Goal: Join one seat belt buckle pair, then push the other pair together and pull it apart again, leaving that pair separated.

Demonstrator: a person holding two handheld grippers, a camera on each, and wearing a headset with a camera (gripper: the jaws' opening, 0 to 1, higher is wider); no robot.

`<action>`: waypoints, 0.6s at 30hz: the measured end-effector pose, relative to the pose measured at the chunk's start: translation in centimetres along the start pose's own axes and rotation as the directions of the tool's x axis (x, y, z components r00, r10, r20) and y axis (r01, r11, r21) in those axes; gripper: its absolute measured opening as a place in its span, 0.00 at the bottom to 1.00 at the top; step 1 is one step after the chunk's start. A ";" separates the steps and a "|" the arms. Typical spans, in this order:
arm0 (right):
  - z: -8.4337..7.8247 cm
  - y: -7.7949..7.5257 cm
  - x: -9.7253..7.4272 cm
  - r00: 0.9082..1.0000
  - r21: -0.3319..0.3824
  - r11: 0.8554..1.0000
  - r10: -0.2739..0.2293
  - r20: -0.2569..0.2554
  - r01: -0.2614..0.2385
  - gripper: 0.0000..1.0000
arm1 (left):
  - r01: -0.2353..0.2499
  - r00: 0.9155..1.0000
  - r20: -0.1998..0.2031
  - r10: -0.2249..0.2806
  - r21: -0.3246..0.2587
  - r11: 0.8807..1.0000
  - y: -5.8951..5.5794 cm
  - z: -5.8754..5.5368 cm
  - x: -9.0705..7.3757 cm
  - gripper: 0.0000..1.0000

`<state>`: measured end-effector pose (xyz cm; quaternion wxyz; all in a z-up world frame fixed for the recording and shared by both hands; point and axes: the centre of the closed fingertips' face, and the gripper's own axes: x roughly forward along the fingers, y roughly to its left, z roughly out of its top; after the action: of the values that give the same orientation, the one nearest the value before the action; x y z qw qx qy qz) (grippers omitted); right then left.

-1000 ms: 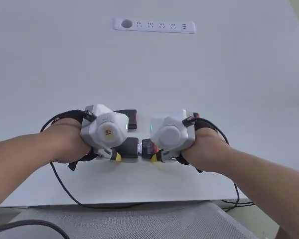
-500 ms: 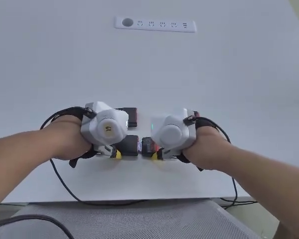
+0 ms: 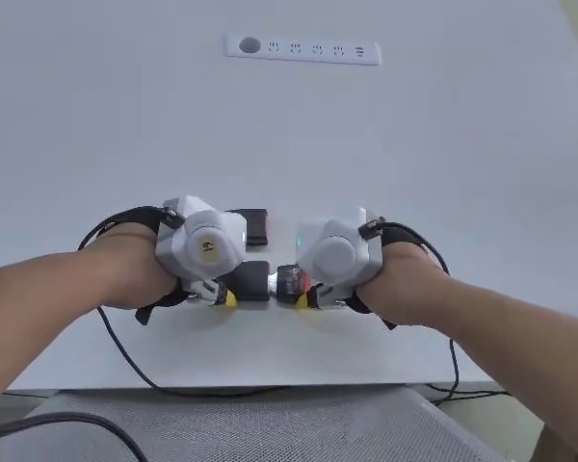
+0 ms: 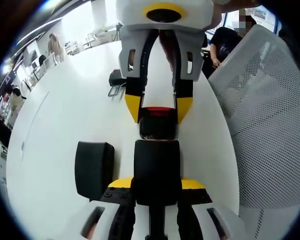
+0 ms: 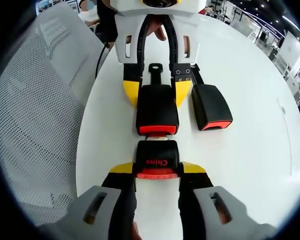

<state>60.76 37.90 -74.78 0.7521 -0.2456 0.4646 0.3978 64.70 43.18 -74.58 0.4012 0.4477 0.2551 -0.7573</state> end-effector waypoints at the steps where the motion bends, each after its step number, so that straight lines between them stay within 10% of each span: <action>1: 0.1 0.0 0.0 1.000 -0.002 1.000 0.002 0.000 -0.002 0.30 | 0.000 1.000 0.000 0.000 0.000 1.000 0.0 0.0 0.0 0.31; 18: 0.1 0.1 0.0 1.000 0.007 1.000 0.005 -0.001 -0.005 0.30 | 0.009 1.000 0.014 -0.009 -0.015 1.000 0.1 0.0 -0.1 0.31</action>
<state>60.77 38.00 -74.74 0.7515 -0.2419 0.4672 0.3980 64.81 43.19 -74.53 0.4027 0.4382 0.2600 -0.7604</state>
